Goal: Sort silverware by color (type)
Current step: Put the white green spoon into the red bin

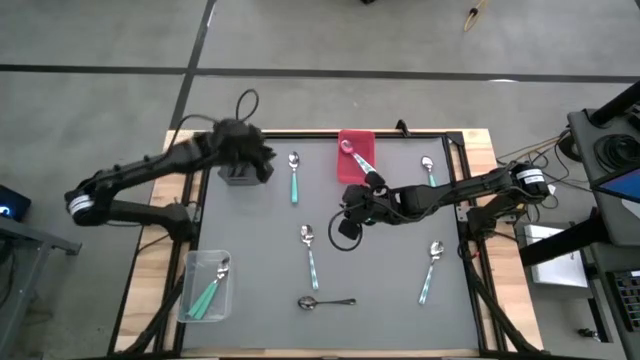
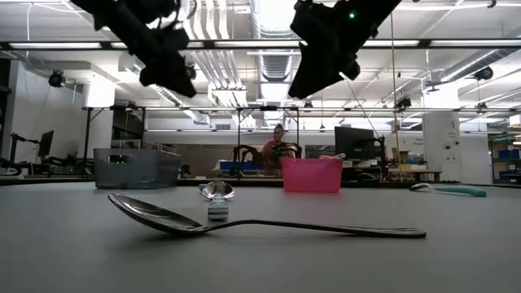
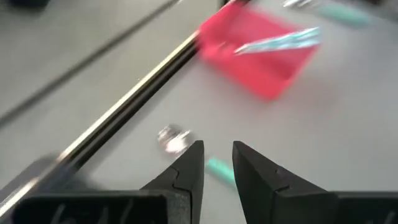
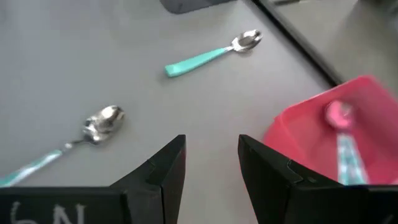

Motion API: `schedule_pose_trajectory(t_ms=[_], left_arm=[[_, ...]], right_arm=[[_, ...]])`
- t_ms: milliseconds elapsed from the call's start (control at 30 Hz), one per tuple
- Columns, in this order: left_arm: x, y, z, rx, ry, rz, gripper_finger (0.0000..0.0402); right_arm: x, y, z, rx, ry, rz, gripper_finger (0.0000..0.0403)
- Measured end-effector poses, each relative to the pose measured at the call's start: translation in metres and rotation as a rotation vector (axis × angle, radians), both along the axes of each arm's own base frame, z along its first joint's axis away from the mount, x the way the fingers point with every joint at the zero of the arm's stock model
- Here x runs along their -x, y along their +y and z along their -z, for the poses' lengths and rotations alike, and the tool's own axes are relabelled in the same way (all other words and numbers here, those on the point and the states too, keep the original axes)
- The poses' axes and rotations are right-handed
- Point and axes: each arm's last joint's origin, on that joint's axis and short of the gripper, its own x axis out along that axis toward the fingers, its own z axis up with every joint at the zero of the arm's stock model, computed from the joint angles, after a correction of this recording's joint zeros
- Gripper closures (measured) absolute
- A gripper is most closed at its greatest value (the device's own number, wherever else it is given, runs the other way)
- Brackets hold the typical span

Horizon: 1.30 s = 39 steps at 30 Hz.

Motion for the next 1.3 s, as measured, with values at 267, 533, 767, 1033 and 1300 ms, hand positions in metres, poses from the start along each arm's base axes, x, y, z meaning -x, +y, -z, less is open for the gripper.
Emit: schedule_pose_trajectory(t_ms=[267, 533, 767, 1033, 1300], left_arm=[[0.001, -0.063, 0.024, -0.048, -0.243, 0.223, 0.0335], [0.001, -0.101, 0.044, 0.0, -0.449, 0.366, 0.0335], [-0.001, -0.119, 0.043, 0.042, -0.498, 0.437, 0.0335], [-0.002, -0.133, 0.038, 0.078, -0.52, 0.494, 0.0336], [-0.002, -0.151, 0.04, 0.131, -0.526, 0.562, 0.0336]], right_arm=[[-0.001, 0.007, 0.003, -0.352, -0.049, -0.015, 0.0264], [0.001, 0.019, 0.015, -0.731, 0.064, -0.014, 0.0264], [0.016, 0.037, 0.03, -0.82, 0.265, 0.138, 0.0264], [0.042, 0.064, 0.037, -0.822, 0.482, 0.244, 0.0264], [0.064, 0.091, 0.045, -0.8, 0.59, 0.319, 0.0264]])
